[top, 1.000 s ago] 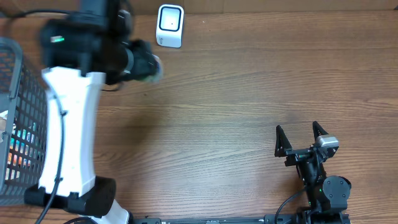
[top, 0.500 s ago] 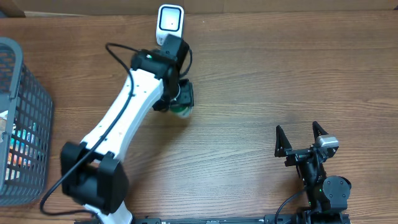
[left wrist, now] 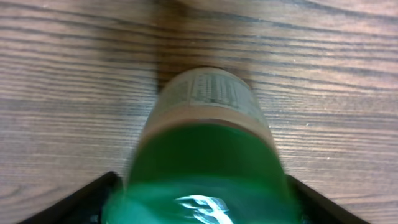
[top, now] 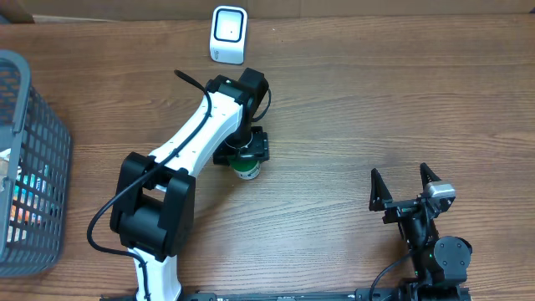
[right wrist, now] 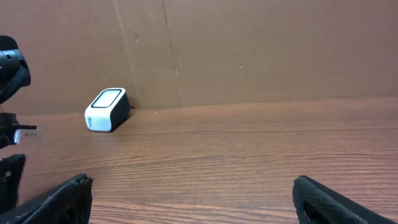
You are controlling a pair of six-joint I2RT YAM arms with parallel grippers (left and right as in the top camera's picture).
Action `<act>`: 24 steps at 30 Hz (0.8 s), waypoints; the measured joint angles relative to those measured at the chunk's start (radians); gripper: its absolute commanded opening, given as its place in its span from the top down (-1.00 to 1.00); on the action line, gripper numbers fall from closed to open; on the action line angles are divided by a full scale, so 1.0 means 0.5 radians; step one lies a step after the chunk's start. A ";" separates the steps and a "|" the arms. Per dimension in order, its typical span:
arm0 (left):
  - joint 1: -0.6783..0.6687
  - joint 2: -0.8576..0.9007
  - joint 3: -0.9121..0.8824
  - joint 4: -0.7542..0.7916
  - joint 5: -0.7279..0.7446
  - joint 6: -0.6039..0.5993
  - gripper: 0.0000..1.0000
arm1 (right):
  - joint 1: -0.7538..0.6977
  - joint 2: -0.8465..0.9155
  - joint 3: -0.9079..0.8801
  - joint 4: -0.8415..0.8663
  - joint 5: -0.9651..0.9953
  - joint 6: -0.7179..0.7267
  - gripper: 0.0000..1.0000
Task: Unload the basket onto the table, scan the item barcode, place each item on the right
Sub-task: 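Lift the jar out and hold it under the white scanner, then set the jar down on the table and open the left gripper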
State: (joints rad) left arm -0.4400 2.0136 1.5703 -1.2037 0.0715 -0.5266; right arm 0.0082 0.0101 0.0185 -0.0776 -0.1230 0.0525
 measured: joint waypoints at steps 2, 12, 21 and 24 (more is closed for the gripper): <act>-0.008 0.010 0.000 0.001 0.007 0.006 -1.00 | 0.000 0.000 0.000 -0.002 0.001 0.000 -1.00; 0.047 0.047 0.333 -0.265 -0.010 0.004 -1.00 | 0.000 0.000 0.000 0.001 0.001 0.000 -1.00; 0.198 -0.043 1.324 -0.850 -0.116 0.021 -1.00 | 0.000 0.002 0.000 0.001 0.001 -0.001 -1.00; 0.378 -0.185 1.501 -0.951 -0.115 0.061 -1.00 | 0.000 0.002 0.000 0.000 0.000 -0.001 -1.00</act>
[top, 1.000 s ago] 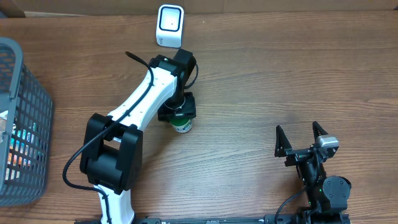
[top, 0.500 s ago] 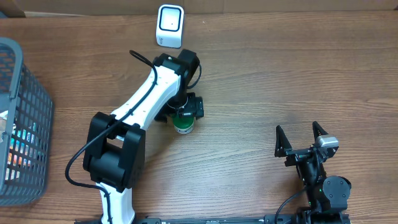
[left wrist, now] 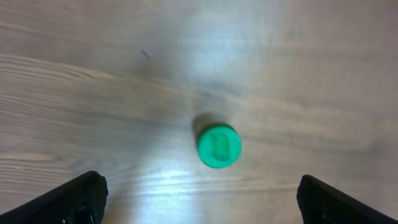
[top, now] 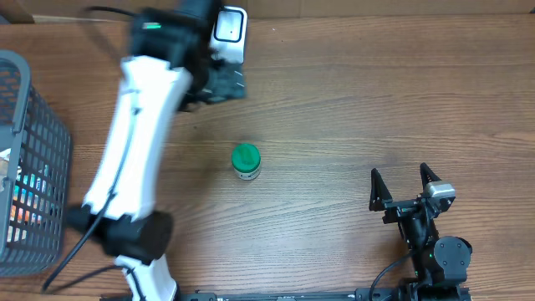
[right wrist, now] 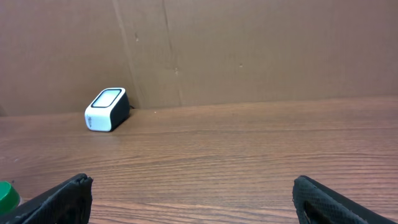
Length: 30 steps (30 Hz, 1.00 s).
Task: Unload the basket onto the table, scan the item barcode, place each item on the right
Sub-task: 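Set the jar down on the table and open the left gripper, then reach the left gripper into the basket and grasp the orange packet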
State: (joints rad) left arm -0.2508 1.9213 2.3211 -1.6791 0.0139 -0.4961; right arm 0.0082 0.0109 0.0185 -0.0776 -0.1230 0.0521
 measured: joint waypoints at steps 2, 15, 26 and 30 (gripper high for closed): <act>0.144 -0.117 0.039 -0.002 -0.001 0.019 -0.99 | 0.000 0.000 0.000 -0.001 0.001 0.000 -1.00; 1.675 -0.636 0.082 -0.008 0.021 0.076 -1.00 | 0.000 0.000 0.000 0.000 0.001 0.000 -1.00; 2.422 -0.435 -0.555 0.181 0.182 0.063 -0.90 | 0.000 0.000 0.000 -0.002 0.001 -0.001 -1.00; 2.492 -0.417 -0.880 0.375 0.190 0.068 -0.88 | 0.000 0.000 0.000 -0.001 0.001 0.001 -1.00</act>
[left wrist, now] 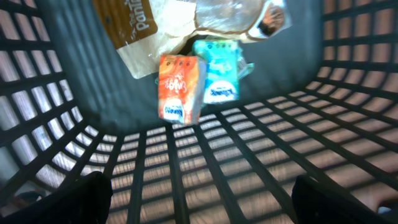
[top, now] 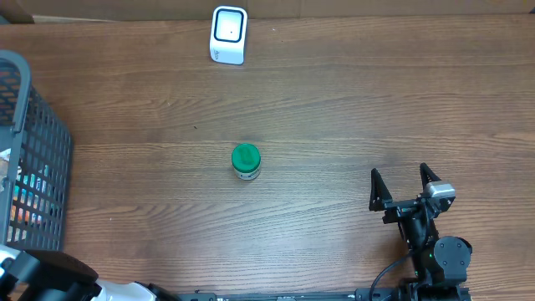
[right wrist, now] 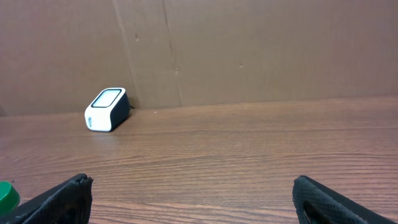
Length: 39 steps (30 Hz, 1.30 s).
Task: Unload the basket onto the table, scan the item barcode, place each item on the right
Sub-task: 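Reach the left gripper into the basket and grasp the orange packet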
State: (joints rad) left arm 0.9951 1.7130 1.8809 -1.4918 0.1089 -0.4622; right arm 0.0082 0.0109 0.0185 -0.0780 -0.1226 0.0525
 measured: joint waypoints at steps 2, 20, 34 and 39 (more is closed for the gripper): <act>0.000 0.001 -0.121 0.075 0.001 0.011 -0.88 | 0.000 0.000 0.000 0.001 -0.001 0.000 -1.00; -0.011 0.042 -0.780 0.655 -0.085 0.156 -0.68 | 0.000 0.000 0.000 0.001 0.000 0.000 -1.00; -0.116 0.368 -0.788 0.722 -0.281 0.198 0.47 | 0.000 0.000 0.000 0.000 0.001 -0.002 -1.00; -0.116 0.368 -0.790 0.709 -0.298 0.210 0.92 | 0.000 0.000 0.000 0.001 -0.001 0.000 -1.00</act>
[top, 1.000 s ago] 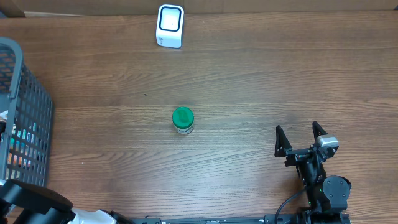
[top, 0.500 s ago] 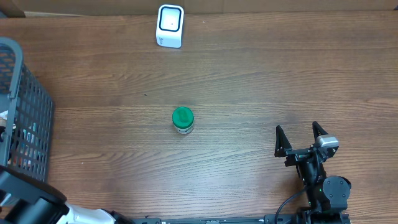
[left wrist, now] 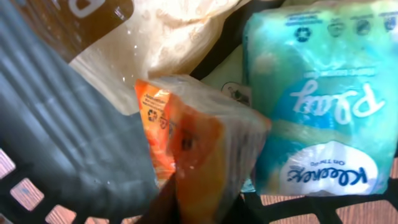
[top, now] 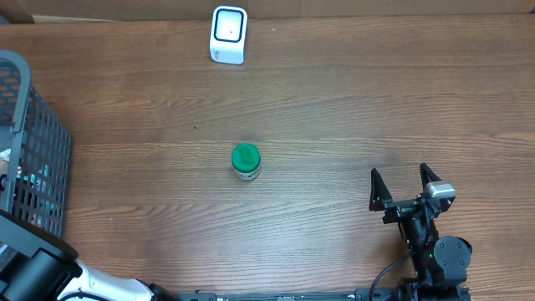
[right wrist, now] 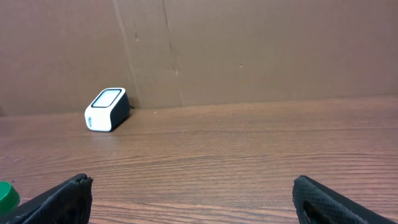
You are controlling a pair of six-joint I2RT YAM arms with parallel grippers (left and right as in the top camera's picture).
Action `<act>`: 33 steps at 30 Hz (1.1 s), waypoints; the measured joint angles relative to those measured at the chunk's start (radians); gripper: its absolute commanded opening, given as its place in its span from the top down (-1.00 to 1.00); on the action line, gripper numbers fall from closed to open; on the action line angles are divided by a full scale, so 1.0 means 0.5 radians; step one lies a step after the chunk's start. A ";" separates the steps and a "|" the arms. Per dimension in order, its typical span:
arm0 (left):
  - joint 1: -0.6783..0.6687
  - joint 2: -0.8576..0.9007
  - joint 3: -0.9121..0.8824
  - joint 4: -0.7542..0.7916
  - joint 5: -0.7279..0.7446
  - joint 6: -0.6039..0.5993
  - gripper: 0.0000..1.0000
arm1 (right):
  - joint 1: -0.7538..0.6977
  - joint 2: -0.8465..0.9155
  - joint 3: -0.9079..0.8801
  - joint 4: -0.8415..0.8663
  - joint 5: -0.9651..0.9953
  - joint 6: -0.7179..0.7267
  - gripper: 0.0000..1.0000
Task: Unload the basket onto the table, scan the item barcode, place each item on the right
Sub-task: 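Reach the left gripper into the basket and grasp the orange packet, then hold the orange packet under the scanner, then place it beside the jar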
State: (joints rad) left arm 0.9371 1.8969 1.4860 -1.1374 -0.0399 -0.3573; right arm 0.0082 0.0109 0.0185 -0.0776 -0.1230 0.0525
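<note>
An orange tissue packet [left wrist: 199, 143] fills the left wrist view, lying in the grey wire basket [top: 38, 125] at the table's left edge. My left gripper [left wrist: 202, 208] is down in the basket, its dark fingers pressed against both sides of the packet's near end. From overhead only the left arm [top: 38, 267] shows, and the hand is hidden by the basket. The white scanner [top: 228, 33] stands at the far edge. My right gripper [top: 404, 186] rests open at the near right, holding nothing.
A teal Kleenex pack [left wrist: 323, 118] lies against the orange packet, with a brown and white bag [left wrist: 168, 37] behind them. A green-capped bottle [top: 245, 160] stands upright mid-table. A cardboard wall [right wrist: 249, 50] backs the table behind the scanner [right wrist: 107, 110].
My left gripper was open above the basket's contents. Now it is low inside the basket with its fingers closed in on the orange packet. The right arm and bottle are unmoved.
My left gripper held the green-capped bottle at mid-table. Then the bottle stood alone and the arm was up near the scanner. After that the gripper hung open over the basket, and now it grips the orange packet inside it.
</note>
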 measured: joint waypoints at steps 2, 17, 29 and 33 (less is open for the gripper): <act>0.000 0.000 0.001 -0.031 -0.004 -0.010 0.92 | 0.000 0.000 0.000 -0.001 0.000 -0.001 -1.00; -0.001 0.031 1.358 -0.900 0.147 -0.066 0.92 | 0.000 0.000 0.000 -0.001 0.001 0.000 -1.00; -0.663 -0.401 1.946 -1.073 0.475 -0.065 0.91 | 0.000 0.000 0.000 0.002 0.001 -0.001 -1.00; -1.280 -0.537 1.953 -1.093 0.341 -0.056 0.92 | 0.000 0.000 0.000 0.000 0.001 0.000 -1.00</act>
State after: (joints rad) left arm 0.2970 1.6283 2.4626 -1.6840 0.1307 -0.3851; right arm 0.0082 0.0109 0.0185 -0.0776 -0.1226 0.0525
